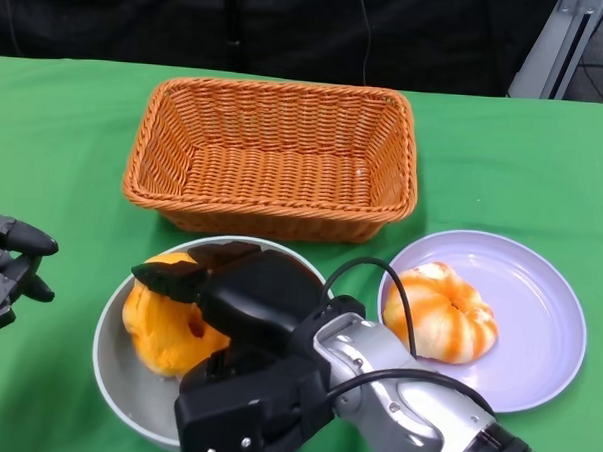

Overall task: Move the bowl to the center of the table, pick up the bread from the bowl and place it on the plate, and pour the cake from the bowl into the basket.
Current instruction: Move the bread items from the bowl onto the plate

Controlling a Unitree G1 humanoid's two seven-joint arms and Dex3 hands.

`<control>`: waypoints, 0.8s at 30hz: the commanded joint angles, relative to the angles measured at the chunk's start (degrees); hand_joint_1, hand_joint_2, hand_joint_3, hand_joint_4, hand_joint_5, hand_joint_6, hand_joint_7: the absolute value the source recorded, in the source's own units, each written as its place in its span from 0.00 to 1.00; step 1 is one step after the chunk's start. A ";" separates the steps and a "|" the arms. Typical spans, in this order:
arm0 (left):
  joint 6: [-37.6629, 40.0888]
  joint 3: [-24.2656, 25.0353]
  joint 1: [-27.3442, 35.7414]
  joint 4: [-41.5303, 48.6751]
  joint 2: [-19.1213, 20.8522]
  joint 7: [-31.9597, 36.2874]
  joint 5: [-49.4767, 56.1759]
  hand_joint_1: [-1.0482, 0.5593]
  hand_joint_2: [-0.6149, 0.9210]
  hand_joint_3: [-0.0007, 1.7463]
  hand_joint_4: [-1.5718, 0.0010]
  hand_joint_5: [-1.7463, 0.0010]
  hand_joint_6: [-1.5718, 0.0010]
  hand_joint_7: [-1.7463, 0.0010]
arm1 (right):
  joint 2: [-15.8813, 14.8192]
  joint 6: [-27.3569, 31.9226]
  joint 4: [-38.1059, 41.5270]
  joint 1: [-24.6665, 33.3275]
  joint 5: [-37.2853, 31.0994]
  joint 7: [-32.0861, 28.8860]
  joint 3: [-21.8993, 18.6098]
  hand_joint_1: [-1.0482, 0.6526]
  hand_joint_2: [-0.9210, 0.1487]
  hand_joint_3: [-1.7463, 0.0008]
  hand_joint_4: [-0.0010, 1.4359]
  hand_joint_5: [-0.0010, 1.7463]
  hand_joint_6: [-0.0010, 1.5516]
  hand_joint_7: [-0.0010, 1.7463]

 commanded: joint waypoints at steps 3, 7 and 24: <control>-0.26 0.71 0.15 0.35 1.16 0.29 -0.35 0.59 0.88 0.38 0.47 0.26 0.44 0.46 | -0.70 2.59 0.68 0.14 -3.15 -0.04 1.77 0.25 0.01 1.00 0.44 0.09 0.38 0.04; -0.06 0.72 0.10 0.26 1.05 0.29 -0.52 0.59 0.88 0.38 0.47 0.27 0.44 0.47 | -0.74 1.65 0.54 0.22 -3.86 -1.92 2.21 0.31 0.00 0.99 0.53 0.12 0.41 0.04; -0.18 0.75 -0.05 0.57 1.07 0.14 -0.89 0.60 0.89 0.37 0.46 0.27 0.43 0.48 | 0.76 -2.75 6.02 -0.77 1.00 -7.69 -1.73 0.44 0.02 0.98 0.47 0.58 0.61 0.05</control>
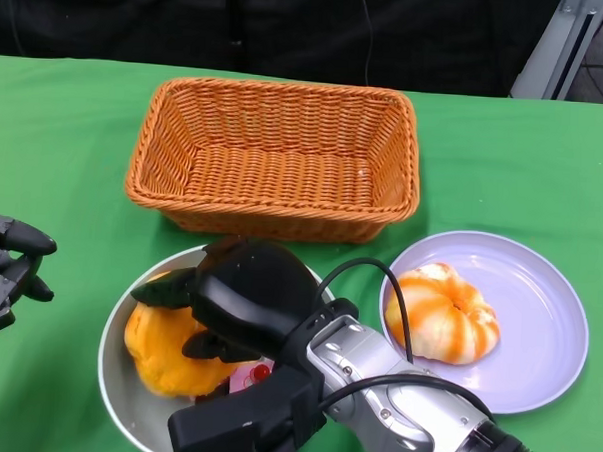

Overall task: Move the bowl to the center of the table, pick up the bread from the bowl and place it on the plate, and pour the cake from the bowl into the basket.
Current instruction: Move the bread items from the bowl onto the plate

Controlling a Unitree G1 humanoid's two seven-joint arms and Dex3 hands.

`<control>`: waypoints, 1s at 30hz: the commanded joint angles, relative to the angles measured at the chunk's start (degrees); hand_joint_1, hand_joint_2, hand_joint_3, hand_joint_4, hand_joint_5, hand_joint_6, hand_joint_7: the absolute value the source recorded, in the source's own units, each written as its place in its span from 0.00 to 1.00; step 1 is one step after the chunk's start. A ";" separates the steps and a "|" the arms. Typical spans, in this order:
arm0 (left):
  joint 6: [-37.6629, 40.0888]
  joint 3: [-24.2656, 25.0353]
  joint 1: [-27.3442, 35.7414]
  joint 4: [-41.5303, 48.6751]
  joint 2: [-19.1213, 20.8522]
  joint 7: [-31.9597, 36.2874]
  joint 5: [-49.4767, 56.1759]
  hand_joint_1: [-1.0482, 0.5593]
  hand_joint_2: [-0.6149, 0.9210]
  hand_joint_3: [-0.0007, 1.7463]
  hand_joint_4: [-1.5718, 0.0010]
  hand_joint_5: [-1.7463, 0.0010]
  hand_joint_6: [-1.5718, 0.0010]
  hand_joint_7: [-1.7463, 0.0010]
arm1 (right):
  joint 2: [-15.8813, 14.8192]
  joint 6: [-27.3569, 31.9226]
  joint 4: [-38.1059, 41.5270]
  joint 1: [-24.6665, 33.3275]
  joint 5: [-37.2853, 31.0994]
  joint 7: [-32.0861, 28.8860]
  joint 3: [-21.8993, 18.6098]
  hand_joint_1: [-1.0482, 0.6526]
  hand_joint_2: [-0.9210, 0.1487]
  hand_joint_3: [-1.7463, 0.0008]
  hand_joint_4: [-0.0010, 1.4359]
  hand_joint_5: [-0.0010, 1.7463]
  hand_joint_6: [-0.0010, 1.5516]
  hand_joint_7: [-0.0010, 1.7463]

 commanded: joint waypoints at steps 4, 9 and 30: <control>-0.49 0.76 -0.12 0.66 1.06 0.30 -0.36 0.60 0.89 0.37 0.47 0.26 0.43 0.48 | 0.64 -1.79 6.58 -1.25 5.00 -2.16 -3.89 0.43 0.02 1.00 0.44 0.64 0.66 0.06; -0.67 0.74 -0.30 0.97 1.12 -0.08 -0.55 0.59 0.89 0.37 0.47 0.26 0.43 0.48 | 0.60 -4.99 9.82 -2.86 5.47 -6.88 -4.57 0.44 0.02 1.00 0.43 0.66 0.66 0.06; -1.24 0.61 -0.90 1.86 0.87 0.51 -0.08 0.59 0.89 0.35 0.46 0.27 0.42 0.49 | -0.44 -8.61 4.59 -2.54 13.13 -3.93 -11.85 0.45 0.04 1.00 0.47 0.68 0.74 0.06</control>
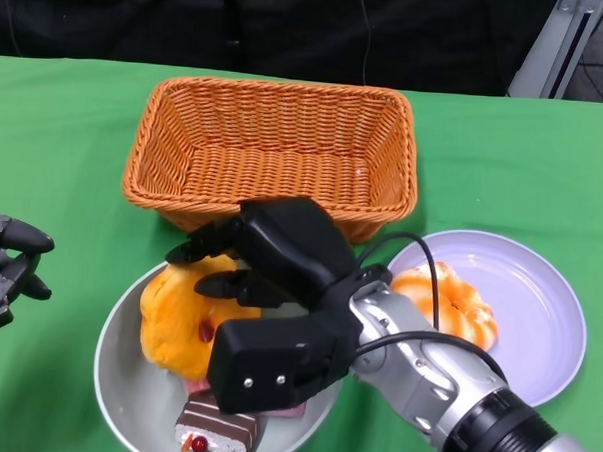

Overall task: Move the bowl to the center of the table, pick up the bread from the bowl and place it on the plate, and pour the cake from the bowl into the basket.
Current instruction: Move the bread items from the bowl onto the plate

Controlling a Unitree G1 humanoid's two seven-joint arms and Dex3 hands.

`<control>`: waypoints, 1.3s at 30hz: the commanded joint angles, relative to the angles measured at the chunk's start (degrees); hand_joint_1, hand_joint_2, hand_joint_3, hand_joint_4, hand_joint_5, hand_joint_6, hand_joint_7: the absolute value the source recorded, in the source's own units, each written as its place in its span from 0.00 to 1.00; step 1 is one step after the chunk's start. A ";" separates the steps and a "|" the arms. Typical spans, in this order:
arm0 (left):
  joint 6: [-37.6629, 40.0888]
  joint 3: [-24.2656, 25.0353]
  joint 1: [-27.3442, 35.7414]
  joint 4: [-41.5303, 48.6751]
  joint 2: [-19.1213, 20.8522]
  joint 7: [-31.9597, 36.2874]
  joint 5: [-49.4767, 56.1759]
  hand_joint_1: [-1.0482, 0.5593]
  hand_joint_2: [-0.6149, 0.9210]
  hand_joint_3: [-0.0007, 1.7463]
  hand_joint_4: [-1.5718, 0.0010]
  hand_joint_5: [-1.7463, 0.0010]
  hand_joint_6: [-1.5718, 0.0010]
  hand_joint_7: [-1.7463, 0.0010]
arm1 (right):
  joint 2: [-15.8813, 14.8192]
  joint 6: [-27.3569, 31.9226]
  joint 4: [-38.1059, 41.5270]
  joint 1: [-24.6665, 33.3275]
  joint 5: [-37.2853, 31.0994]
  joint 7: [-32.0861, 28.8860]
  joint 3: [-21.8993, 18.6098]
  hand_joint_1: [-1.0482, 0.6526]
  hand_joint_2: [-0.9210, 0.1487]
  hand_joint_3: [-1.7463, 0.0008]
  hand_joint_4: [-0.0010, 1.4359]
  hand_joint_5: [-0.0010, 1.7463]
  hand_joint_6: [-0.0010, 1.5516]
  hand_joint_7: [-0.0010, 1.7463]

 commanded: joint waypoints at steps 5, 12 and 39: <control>-0.39 0.35 -0.40 0.67 0.84 0.72 0.17 0.59 0.89 0.35 0.46 0.27 0.43 0.50 | -1.89 2.93 -7.20 1.73 3.52 6.38 -2.92 0.46 0.03 1.00 0.43 0.77 0.74 0.07; -0.21 0.43 -0.57 0.81 0.78 0.61 -0.09 0.60 0.89 0.35 0.45 0.28 0.42 0.50 | -4.77 6.59 -14.82 4.05 3.80 12.51 -3.38 0.46 0.02 1.00 0.46 0.72 0.73 0.08; -0.83 0.51 -0.61 1.61 1.13 -0.24 -0.42 0.59 0.89 0.35 0.47 0.27 0.43 0.51 | -5.42 15.61 -24.49 7.95 -13.51 12.29 6.42 0.20 0.00 0.99 0.37 0.08 0.32 0.00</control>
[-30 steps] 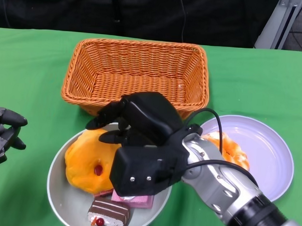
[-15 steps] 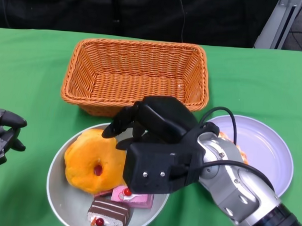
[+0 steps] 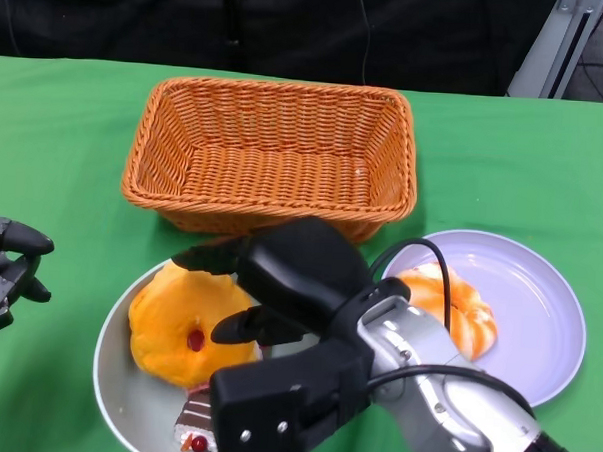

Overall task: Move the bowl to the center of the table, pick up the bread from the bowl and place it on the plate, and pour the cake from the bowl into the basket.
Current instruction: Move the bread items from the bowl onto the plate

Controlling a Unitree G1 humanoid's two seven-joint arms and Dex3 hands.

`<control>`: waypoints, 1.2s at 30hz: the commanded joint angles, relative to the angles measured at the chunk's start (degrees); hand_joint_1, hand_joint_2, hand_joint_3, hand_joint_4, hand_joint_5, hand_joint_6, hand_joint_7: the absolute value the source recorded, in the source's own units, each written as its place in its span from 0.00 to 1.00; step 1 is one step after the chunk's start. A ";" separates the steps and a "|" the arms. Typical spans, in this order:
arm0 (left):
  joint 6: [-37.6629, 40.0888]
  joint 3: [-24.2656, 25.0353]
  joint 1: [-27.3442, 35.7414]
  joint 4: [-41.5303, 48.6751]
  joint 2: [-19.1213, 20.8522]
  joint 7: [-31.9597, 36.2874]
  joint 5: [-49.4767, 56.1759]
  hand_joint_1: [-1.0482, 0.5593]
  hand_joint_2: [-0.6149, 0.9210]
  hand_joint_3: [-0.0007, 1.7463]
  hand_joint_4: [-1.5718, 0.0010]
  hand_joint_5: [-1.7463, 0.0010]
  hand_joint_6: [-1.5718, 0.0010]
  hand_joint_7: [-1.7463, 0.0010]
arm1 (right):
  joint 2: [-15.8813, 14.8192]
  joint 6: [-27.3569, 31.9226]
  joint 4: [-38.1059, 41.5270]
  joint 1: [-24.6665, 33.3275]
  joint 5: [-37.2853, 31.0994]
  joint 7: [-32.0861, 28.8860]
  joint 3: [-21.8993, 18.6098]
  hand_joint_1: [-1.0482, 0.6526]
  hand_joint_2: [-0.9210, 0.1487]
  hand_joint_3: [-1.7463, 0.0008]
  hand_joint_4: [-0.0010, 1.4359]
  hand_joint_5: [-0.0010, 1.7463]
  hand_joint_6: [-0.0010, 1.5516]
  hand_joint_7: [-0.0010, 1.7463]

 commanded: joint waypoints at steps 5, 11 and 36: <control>-0.48 0.49 -0.09 -0.22 1.06 -0.31 -0.66 0.58 0.89 0.34 0.46 0.28 0.42 0.52 | 0.82 0.46 0.69 -0.22 -4.78 -5.26 2.07 0.19 0.00 0.99 0.34 0.06 0.30 0.00; 0.11 0.51 0.07 -0.86 0.87 0.03 -0.79 0.58 0.90 0.33 0.45 0.29 0.41 0.52 | 2.44 1.83 4.10 -1.49 -7.07 -6.82 3.16 0.19 0.00 0.98 0.34 0.05 0.29 0.00; 0.58 0.51 0.33 -0.93 1.05 -0.93 -1.50 0.59 0.94 0.29 0.47 0.27 0.43 0.50 | 5.94 2.91 18.38 -6.46 -9.48 -18.29 5.97 0.18 0.01 1.00 0.36 0.04 0.29 0.00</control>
